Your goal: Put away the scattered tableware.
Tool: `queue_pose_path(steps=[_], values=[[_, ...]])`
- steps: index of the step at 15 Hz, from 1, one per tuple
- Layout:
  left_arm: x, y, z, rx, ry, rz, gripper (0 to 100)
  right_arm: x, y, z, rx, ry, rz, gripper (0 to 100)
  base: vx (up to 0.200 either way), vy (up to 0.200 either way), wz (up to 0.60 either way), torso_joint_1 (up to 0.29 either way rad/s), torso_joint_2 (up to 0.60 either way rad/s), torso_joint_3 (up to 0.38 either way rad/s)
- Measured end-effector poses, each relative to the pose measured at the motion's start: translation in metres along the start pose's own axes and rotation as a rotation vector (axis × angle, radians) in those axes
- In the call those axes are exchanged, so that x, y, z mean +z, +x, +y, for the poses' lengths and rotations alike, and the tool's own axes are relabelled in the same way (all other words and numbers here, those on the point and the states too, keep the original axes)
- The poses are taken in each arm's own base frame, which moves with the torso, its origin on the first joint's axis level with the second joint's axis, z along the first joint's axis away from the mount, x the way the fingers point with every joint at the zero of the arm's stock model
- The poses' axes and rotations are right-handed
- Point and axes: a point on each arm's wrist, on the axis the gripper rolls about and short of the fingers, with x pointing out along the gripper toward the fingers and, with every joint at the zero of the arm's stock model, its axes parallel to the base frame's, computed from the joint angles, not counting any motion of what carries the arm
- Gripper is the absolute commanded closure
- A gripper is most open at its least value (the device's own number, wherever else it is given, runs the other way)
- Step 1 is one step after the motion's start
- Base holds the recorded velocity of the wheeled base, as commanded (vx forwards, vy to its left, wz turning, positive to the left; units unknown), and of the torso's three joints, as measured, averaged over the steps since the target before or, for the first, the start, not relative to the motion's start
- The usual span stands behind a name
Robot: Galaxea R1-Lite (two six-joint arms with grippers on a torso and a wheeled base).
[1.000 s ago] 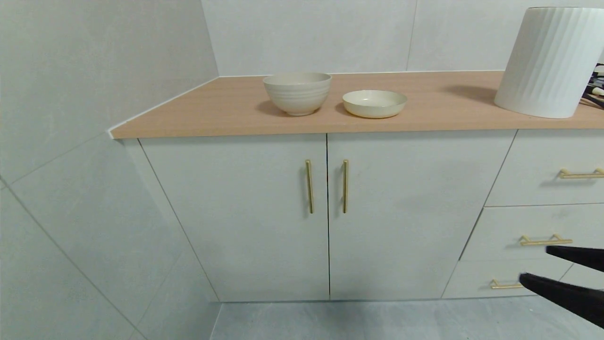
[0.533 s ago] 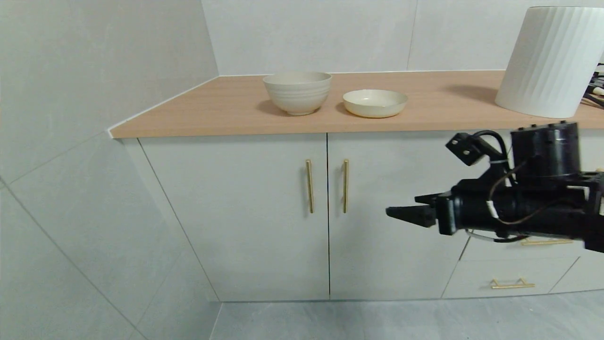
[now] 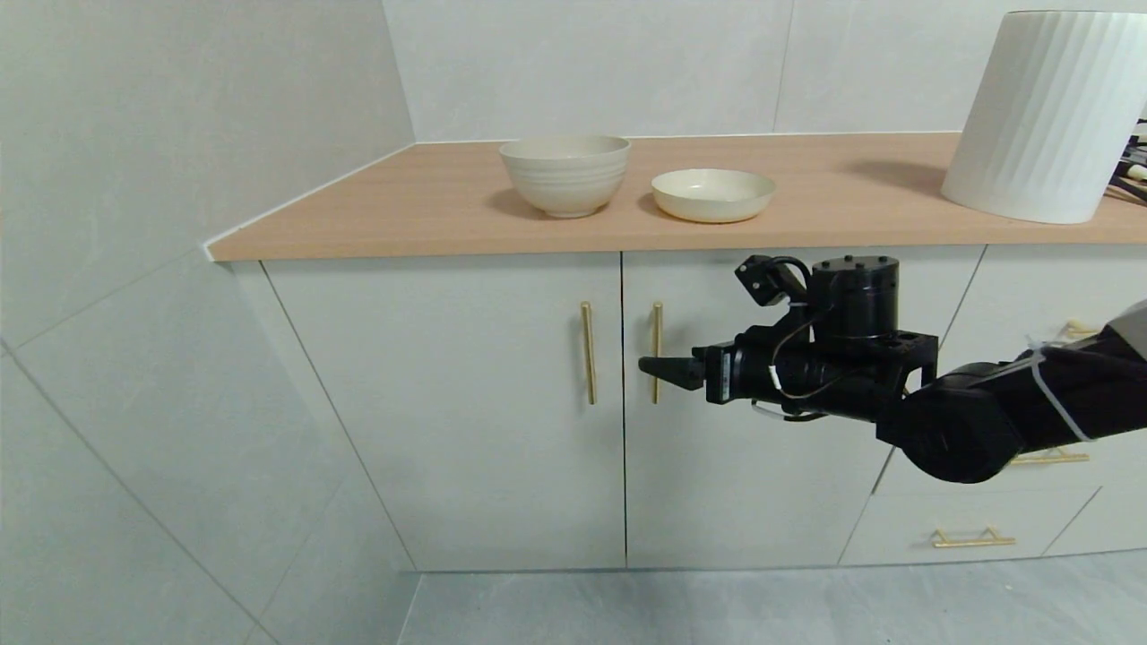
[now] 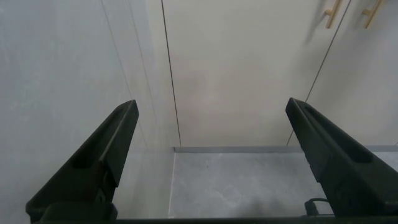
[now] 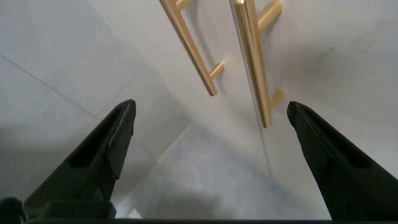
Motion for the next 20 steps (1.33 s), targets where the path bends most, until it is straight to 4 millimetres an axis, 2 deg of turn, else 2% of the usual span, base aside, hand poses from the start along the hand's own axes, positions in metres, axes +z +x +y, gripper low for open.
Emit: queue_pose_path(steps=[12, 20], values=[[0.0, 0.0, 0.0, 0.0, 0.0, 0.0, 0, -0.01, 0.04, -0.014, 0.033, 0.083, -0.096, 0, 0.0, 0.0, 0.0, 0.0, 0.0, 0.0], [0.0, 0.0, 0.0, 0.0, 0.0, -0.001, 0, -0.022, 0.056, -0.006, 0.079, 0.138, -0.121, 0, 0.0, 0.0, 0.0, 0.0, 0.0, 0.0]])
